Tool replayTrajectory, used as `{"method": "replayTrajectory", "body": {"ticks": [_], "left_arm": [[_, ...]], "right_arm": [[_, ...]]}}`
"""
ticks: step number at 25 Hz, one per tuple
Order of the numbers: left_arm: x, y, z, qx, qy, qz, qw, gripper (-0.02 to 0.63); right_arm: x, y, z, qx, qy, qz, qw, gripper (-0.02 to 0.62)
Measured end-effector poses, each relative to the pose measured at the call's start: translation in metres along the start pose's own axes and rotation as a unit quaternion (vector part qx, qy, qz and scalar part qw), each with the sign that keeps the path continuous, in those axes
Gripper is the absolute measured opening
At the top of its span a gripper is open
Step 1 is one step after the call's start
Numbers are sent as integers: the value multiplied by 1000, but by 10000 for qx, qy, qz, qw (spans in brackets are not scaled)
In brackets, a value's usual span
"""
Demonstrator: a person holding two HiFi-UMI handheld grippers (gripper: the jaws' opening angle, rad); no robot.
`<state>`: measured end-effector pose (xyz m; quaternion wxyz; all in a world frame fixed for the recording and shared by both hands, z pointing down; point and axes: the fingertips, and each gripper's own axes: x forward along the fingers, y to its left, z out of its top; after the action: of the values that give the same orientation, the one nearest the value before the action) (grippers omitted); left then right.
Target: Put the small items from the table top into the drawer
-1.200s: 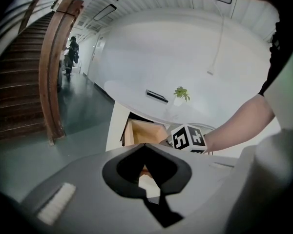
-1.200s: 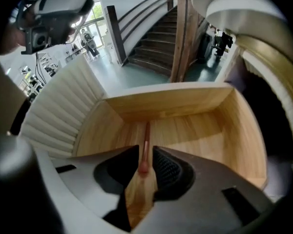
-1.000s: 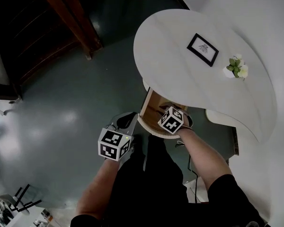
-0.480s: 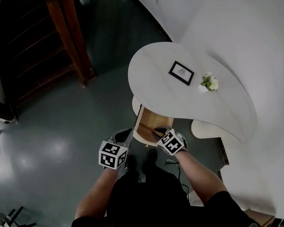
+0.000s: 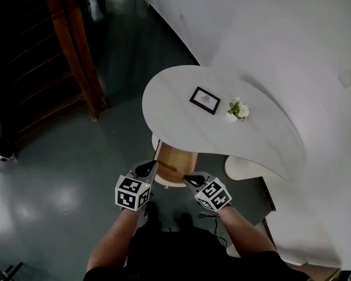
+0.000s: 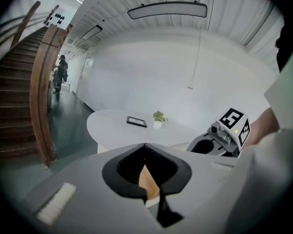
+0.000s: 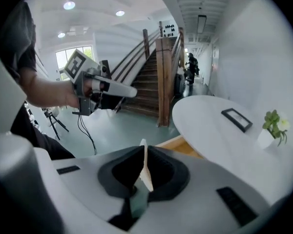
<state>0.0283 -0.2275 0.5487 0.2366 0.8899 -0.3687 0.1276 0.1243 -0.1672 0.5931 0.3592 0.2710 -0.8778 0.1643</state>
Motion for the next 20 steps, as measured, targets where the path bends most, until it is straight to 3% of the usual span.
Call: {"method": "replayTrajectory", "body": {"ticks": [8, 14, 20], "left_arm": [[0, -72, 28, 348, -244, 401, 9983, 11], [-18, -127, 40, 611, -398, 855, 9937, 11], [-31, -185, 52, 958, -545, 880, 9900, 11]], "right_arm": [[-104, -30, -22, 293, -1013, -116, 9944, 12], [-190, -44, -36, 430, -1859, -117, 9816, 12], [-252, -57, -40, 477, -2414, -102, 9692, 12]]}}
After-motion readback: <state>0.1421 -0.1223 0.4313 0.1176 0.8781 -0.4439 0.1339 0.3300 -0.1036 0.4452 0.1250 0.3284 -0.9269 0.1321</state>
